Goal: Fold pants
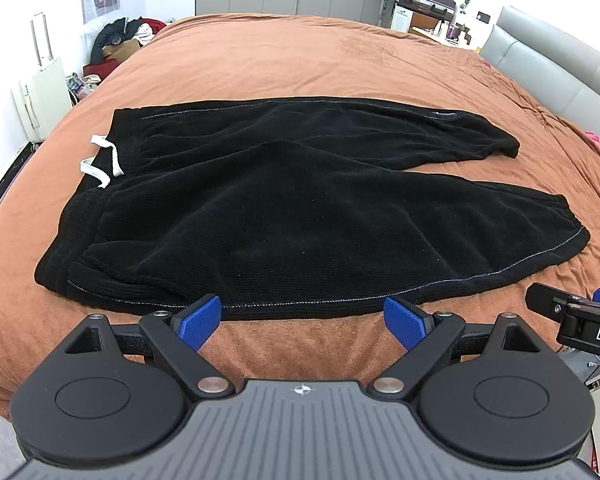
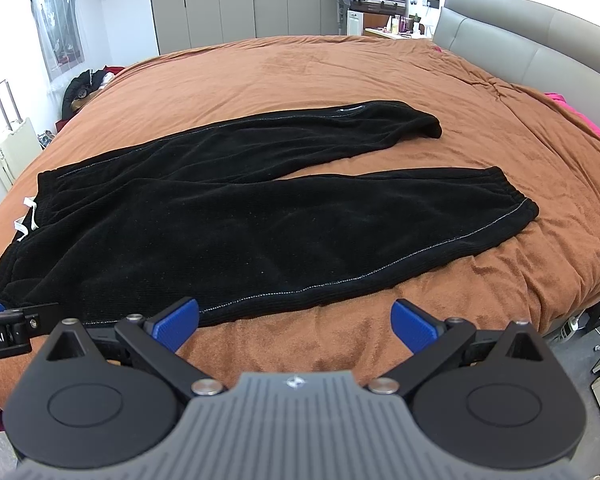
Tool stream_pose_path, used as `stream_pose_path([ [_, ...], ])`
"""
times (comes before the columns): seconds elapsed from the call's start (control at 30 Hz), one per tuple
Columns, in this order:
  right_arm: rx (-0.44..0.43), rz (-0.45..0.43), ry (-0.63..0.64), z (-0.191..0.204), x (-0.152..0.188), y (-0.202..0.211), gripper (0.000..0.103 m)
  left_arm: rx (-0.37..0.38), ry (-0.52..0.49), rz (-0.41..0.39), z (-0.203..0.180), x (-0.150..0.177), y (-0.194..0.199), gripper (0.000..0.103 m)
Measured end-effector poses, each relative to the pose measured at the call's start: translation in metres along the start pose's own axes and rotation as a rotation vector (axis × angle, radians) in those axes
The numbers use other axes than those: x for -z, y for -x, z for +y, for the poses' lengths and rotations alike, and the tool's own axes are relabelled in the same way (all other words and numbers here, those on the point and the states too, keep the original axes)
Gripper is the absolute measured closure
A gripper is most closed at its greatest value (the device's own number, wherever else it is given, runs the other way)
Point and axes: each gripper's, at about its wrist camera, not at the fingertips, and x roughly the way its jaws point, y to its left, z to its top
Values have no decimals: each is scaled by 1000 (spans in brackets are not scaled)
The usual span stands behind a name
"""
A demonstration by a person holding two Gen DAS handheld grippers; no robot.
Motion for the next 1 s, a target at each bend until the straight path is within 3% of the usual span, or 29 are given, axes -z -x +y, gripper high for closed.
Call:
stream_pose_path([
  [0.37,3,4,-23,-5,-4,-15,5,-9,29,38,13,-2,-17,0],
  [0.53,9,-47,-20,-19,-8,-33,5,13,63,47,35,-2,-28,0],
  [0.63,31,-60,-24,-38,-11,-51,5,-9,83,38,57,0,-36,0],
  [0.73,42,-78,-75,-66,-13,-68,5,-18,149,-4,89,5,-44,0],
  [0.87,43,-154,-203,-114,-11,-90,5,-59,309,-17,143,13,-55,0],
  [1.0,45,-204,-186,-149,-9,-119,5,-65,433,-35,184,22,-59,0],
])
